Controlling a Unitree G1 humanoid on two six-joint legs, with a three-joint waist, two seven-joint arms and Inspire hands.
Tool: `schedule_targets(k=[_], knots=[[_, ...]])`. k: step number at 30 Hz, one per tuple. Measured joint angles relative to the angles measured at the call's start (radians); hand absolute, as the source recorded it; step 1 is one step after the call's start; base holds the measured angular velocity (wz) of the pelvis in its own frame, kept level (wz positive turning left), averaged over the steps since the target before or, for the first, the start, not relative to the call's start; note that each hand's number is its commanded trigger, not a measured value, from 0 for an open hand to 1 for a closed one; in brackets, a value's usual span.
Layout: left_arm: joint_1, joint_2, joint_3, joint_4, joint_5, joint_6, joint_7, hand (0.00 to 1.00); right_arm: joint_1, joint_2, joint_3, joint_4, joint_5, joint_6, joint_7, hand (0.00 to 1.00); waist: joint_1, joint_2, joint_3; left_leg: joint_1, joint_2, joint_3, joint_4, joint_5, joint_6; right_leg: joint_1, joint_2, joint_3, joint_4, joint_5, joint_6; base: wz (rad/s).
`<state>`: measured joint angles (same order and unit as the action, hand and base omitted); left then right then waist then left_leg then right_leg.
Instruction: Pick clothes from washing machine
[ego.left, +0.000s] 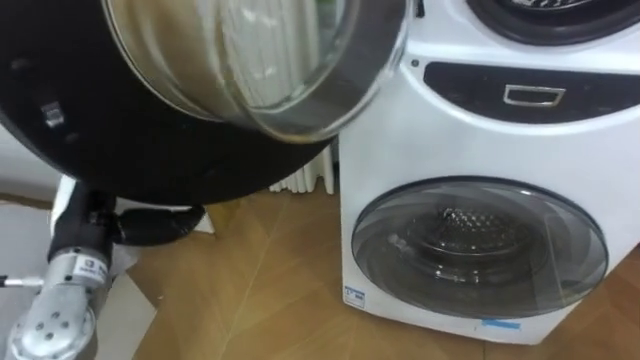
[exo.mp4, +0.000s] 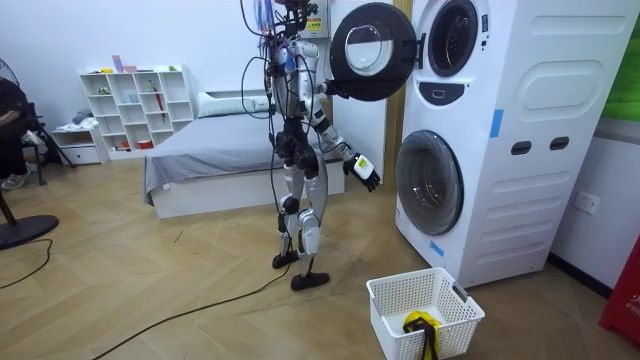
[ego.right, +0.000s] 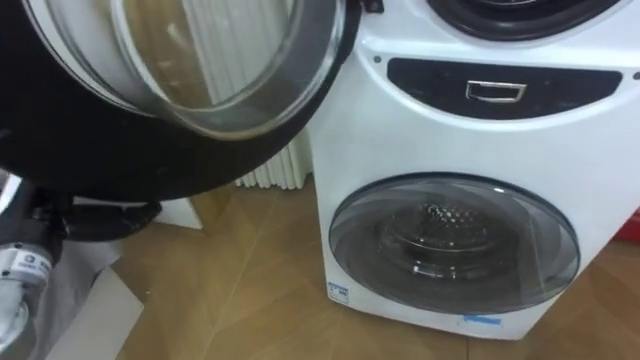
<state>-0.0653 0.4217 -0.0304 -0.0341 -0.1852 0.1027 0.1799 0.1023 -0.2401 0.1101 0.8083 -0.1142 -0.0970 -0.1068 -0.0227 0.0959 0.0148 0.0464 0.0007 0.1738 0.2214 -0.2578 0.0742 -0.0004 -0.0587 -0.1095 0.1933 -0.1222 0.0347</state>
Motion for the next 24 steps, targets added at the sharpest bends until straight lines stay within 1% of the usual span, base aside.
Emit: schedule_targets(k=[1, 3, 5, 6, 7, 8, 10, 11, 15, 16, 18, 19, 24], knots=[[0.011, -0.007, -0.02, -0.008, -0.001, 0.0, -0.025, 0.0, -0.009, 0.0, 0.019, 0.0, 0.0, 0.003, -0.001, 0.0, 0.0, -0.001, -0.0006, 0.001, 0.0, 0.007, 0.0, 0.0, 0.0, -0.001, -0.002, -0.003, -0.001, 0.001, 0.002, -0.22], [0.018, -0.011, -0.076, -0.008, 0.0, 0.0, -0.076, 0.0, -0.017, 0.0, 0.041, 0.0, 0.005, 0.002, -0.003, 0.0, -0.002, -0.004, -0.0013, 0.0, -0.002, 0.016, -0.001, 0.0, 0.0, -0.001, -0.005, -0.006, -0.006, 0.004, 0.007, -0.21], [0.023, -0.018, -0.175, -0.013, 0.001, 0.0, -0.167, 0.0, -0.016, 0.0, 0.067, 0.0, 0.029, 0.003, -0.014, 0.0, -0.003, -0.007, -0.0026, -0.001, -0.004, 0.017, -0.001, 0.0, 0.0, -0.001, -0.007, -0.005, -0.007, 0.005, 0.008, -0.12], [0.023, -0.018, -0.201, -0.018, 0.002, 0.0, -0.188, 0.0, -0.016, 0.002, 0.071, -0.001, 0.033, 0.003, -0.014, 0.0, -0.003, -0.008, -0.0032, -0.001, -0.004, 0.017, -0.001, 0.0, 0.0, -0.002, -0.007, -0.004, -0.007, 0.005, 0.008, -0.09], [0.023, -0.018, -0.247, -0.031, 0.003, 0.0, -0.226, 0.0, -0.016, 0.002, 0.075, -0.003, 0.037, 0.003, -0.014, 0.0, -0.003, -0.01, -0.0043, -0.001, -0.003, 0.017, -0.001, 0.0, 0.0, -0.003, -0.007, -0.004, -0.007, 0.004, 0.008, -0.07], [0.032, -0.019, -0.271, -0.055, 0.003, 0.0, -0.26, 0.0, -0.017, 0.002, 0.074, -0.003, 0.037, 0.003, -0.015, 0.0, -0.004, -0.012, -0.0052, -0.002, -0.003, 0.018, -0.001, 0.0, 0.0, -0.002, -0.007, -0.004, -0.007, 0.003, 0.01, -0.06], [0.041, -0.022, -0.294, -0.088, 0.003, 0.0, -0.301, 0.0, -0.024, 0.0, 0.074, -0.004, 0.037, 0.003, -0.015, 0.0, -0.004, -0.015, -0.0069, -0.003, -0.003, 0.018, -0.001, 0.0, 0.0, 0.0, -0.007, -0.002, -0.007, 0.0, 0.014, -0.07], [0.041, -0.03, -0.297, -0.113, 0.007, 0.0, -0.326, 0.0, -0.032, 0.0, 0.074, -0.004, 0.038, 0.003, -0.014, 0.0, -0.008, -0.016, -0.0078, -0.001, -0.003, 0.018, -0.001, 0.0, 0.0, 0.001, -0.005, -0.002, -0.008, 0.0, 0.015, -0.09], [0.041, -0.039, -0.296, -0.128, 0.012, -0.002, -0.385, 0.0, -0.037, 0.0, 0.074, -0.032, 0.08, 0.002, -0.011, 0.0, -0.018, -0.019, -0.0091, 0.006, 0.003, 0.018, -0.001, 0.0, 0.0, 0.002, 0.002, -0.001, -0.008, 0.0, 0.015, -0.09], [0.042, -0.047, -0.295, -0.128, 0.012, -0.003, -0.405, 0.0, -0.037, 0.0, 0.074, -0.033, 0.09, 0.002, -0.011, 0.0, -0.022, -0.019, -0.0091, 0.012, 0.005, 0.018, -0.001, 0.0, 0.0, 0.003, 0.004, -0.001, -0.009, 0.0, 0.015, -0.09], [0.058, -0.058, -0.29, -0.128, 0.012, -0.015, -0.434, 0.0, -0.037, 0.0, 0.074, -0.032, 0.109, 0.003, -0.009, 0.0, -0.024, -0.02, -0.0095, 0.018, 0.007, 0.018, -0.001, 0.001, -0.001, 0.006, 0.007, -0.006, -0.008, 0.0, 0.015, -0.16], [0.075, -0.061, -0.289, -0.128, 0.012, -0.03, -0.454, 0.0, -0.037, 0.0, 0.074, -0.032, 0.118, 0.003, -0.009, 0.0, -0.027, -0.023, -0.0098, 0.018, 0.008, 0.018, -0.001, 0.002, -0.004, 0.009, 0.008, -0.008, -0.008, 0.0, 0.015, -0.16], [0.133, -0.069, -0.303, -0.128, 0.022, -0.032, -0.54, 0.0, -0.036, 0.001, 0.087, 0.009, 0.148, 0.013, 0.0, 0.0, -0.035, -0.044, -0.0102, 0.022, 0.01, 0.018, 0.001, 0.006, -0.011, 0.012, 0.011, -0.019, -0.008, 0.0, 0.014, -0.06]])
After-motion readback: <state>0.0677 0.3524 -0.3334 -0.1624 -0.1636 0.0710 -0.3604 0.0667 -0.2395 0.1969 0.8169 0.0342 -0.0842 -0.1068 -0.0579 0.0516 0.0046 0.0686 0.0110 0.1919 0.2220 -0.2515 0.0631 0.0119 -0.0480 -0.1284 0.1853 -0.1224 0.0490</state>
